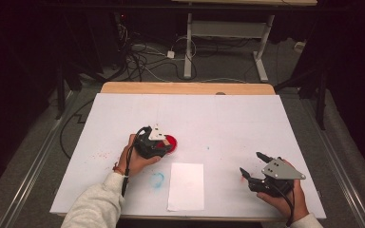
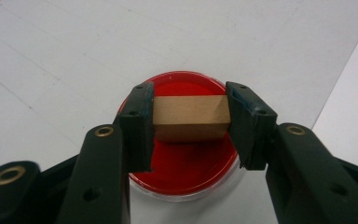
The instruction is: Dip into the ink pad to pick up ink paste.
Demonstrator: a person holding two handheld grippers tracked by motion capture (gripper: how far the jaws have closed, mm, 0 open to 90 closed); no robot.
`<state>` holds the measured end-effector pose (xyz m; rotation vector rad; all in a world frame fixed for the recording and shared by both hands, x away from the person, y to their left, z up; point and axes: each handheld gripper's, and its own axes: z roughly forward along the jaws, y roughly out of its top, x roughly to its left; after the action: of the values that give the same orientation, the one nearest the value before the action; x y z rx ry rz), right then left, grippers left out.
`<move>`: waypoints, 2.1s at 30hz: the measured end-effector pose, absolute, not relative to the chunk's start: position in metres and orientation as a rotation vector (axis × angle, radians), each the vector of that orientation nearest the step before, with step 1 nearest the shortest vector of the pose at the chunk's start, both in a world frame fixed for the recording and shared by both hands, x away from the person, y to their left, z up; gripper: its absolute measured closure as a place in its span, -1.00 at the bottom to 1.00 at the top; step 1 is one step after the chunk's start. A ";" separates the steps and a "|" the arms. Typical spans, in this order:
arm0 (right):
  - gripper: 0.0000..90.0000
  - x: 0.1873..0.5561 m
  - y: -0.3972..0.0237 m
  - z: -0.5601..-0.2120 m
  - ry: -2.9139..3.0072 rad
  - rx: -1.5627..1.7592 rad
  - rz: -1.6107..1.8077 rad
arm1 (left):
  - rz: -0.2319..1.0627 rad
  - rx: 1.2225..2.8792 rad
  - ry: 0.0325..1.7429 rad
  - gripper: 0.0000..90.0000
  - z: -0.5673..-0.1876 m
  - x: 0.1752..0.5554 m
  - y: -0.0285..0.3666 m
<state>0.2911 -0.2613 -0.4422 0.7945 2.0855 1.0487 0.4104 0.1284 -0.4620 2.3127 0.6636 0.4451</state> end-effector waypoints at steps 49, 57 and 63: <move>-0.43 0.291 -0.259 -0.446 2.125 0.780 1.020 | 0.380 2.318 0.715 0.20 -0.457 0.423 0.129; -0.43 0.291 -0.259 -0.446 2.129 0.780 1.018 | 0.371 2.337 0.711 0.20 -0.460 0.424 0.129; -0.43 0.291 -0.259 -0.446 2.135 0.777 1.014 | 0.351 2.335 0.734 0.20 -0.460 0.425 0.128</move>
<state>0.2915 -0.2590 -0.4464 0.7773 2.1350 1.0136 0.4253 0.1284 -0.4601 2.3346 0.7340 0.3508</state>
